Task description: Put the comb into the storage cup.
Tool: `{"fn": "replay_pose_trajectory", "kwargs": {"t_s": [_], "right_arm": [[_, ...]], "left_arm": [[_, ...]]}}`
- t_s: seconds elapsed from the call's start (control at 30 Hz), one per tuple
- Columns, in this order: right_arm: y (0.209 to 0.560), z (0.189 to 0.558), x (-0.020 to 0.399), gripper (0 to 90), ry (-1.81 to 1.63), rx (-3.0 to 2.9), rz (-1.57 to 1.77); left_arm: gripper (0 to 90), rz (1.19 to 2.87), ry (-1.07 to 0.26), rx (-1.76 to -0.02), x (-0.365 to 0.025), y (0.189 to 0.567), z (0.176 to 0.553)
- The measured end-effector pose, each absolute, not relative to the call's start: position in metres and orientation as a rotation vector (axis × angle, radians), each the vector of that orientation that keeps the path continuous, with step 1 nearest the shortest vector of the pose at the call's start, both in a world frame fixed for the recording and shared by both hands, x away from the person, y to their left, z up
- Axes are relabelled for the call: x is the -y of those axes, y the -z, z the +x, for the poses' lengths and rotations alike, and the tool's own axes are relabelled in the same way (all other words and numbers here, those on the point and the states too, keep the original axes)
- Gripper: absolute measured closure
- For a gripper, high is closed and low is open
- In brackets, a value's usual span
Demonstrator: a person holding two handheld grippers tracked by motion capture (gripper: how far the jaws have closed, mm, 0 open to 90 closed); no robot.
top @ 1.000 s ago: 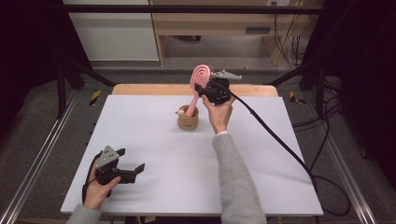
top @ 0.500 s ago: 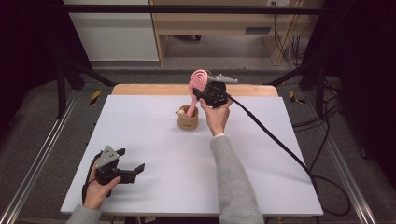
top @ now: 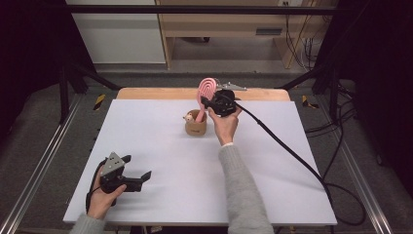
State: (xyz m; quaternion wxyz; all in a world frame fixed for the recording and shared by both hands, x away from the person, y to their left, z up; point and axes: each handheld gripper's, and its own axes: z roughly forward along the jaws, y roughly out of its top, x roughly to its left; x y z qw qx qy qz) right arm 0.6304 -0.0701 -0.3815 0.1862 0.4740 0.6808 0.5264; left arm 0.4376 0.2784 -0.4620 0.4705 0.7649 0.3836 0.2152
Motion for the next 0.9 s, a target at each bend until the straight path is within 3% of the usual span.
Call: {"fn": "replay_pose_trajectory", "kwargs": {"t_s": [0.9], "right_arm": [[0.388,0.632,0.087,61.3,-1.500,-1.881,1.392]], "left_arm": [[0.0,1.881,-0.528,-0.938,-0.278,0.463,0.438]]}}
